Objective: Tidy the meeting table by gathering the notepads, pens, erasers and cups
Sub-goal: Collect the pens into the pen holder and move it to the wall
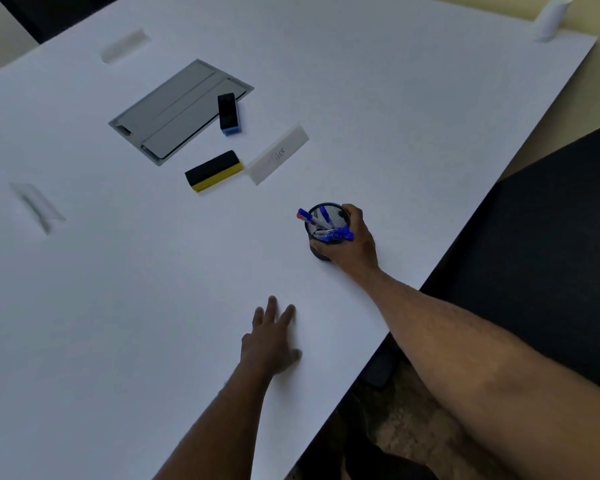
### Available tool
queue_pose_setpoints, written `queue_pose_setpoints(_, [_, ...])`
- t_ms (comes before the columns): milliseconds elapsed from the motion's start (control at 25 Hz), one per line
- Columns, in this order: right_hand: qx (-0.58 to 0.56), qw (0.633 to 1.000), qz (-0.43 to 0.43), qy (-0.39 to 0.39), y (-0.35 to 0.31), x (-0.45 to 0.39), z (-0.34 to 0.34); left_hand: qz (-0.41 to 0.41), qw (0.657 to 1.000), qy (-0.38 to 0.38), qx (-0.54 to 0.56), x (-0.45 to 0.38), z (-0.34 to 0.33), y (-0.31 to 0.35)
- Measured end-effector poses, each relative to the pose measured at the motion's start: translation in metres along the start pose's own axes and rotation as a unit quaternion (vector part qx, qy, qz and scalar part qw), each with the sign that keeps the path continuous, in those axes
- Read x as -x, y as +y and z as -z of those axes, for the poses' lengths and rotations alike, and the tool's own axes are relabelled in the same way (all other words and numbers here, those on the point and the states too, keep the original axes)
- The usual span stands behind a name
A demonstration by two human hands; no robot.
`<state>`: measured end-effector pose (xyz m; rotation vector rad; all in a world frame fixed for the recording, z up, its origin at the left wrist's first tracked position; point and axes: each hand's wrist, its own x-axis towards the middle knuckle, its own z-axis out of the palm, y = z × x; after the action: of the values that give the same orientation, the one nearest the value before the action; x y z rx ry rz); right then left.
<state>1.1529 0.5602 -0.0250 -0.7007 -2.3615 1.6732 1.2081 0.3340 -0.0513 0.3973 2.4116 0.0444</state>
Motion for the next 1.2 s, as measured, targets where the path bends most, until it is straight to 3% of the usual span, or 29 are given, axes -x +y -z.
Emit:
queue_pose_setpoints(400, [0.038, 0.989, 0.104, 0.099, -0.142, 0.042, 0.076, -0.073, 0.997, -0.018, -0.022, 0.047, 0.02, 0.016])
queue_pose_setpoints(560, [0.059, 0.982, 0.122, 0.128, -0.212, 0.092, 0.13, -0.166, 0.984, 0.06, -0.028, 0.083, 0.075, 0.063])
queue_pose_setpoints(720, [0.049, 0.97, 0.136, 0.194, -0.254, 0.151, 0.193, -0.289, 0.944, 0.154, -0.025, 0.138, 0.121, 0.134])
queue_pose_setpoints(920, [0.07, 0.948, 0.144, 0.276, -0.269, 0.22, 0.276, -0.446, 0.863, 0.236, 0.015, 0.21, 0.141, 0.218])
queue_pose_setpoints(1040, [0.078, 0.932, 0.127, 0.331, -0.257, 0.253, 0.321, -0.51, 0.828, 0.234, 0.001, 0.237, 0.136, 0.266])
queue_pose_setpoints(1200, [0.082, 0.918, 0.106, 0.375, -0.23, 0.283, 0.371, -0.524, 0.82, 0.226, -0.038, 0.244, 0.12, 0.316])
